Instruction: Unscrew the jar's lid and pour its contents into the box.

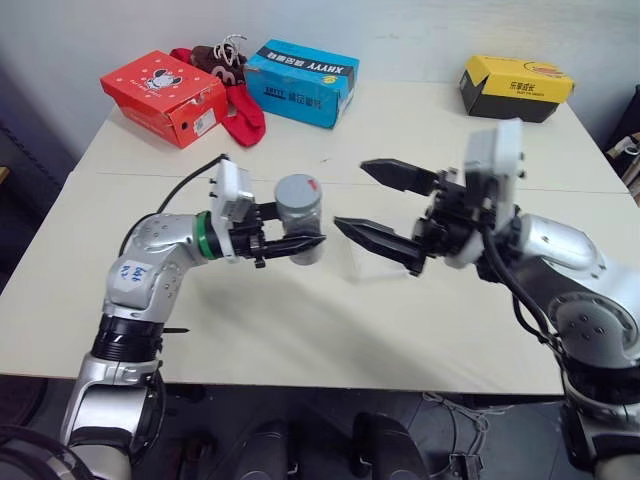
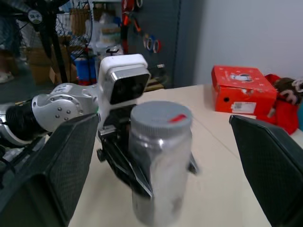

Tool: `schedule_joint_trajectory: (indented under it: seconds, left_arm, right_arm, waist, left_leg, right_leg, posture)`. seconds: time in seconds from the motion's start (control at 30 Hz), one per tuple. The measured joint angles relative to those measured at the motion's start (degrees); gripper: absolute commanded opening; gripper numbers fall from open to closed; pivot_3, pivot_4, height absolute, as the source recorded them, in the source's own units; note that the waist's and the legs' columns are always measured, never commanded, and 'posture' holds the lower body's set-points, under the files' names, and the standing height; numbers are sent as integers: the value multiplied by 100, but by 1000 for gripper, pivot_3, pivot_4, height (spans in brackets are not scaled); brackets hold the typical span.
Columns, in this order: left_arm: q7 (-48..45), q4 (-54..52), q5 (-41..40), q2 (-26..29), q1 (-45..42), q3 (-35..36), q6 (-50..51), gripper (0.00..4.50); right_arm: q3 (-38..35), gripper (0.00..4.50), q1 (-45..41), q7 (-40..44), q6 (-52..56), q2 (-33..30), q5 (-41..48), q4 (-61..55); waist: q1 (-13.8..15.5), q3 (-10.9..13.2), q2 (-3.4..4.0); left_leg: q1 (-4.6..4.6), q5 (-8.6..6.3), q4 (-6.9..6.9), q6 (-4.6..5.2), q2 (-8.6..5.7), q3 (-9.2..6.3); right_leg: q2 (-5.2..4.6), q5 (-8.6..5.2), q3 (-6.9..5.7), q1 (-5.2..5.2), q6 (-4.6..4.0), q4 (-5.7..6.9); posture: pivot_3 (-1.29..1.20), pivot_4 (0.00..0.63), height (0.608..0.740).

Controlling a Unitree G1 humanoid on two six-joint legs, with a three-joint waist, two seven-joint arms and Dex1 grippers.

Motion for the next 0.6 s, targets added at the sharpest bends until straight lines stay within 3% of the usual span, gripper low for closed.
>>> schedule_joint_trajectory:
  seconds: [0.4, 0.6]
  left_arm:
    - [-279, 45, 261, -166, -83, -104, -197, 2316]
    - [-273, 43, 335, -210, -81, -104, -201, 2316]
  right_arm:
    - [287, 4500, -681, 21, 462, 725, -364, 619]
    - [287, 4500, -778, 89, 636, 772, -443, 636]
  waist:
    - [0, 0, 0]
    - [-1, 0, 0]
  left_leg:
    - [-22, 5, 12, 18, -13, -15]
    - [-26, 6, 12, 18, -14, -19]
  right_leg:
    - [15, 3, -36, -2, 6, 0]
    - [15, 3, -42, -2, 6, 0]
  posture:
    - [0, 150, 740]
    - [0, 150, 740]
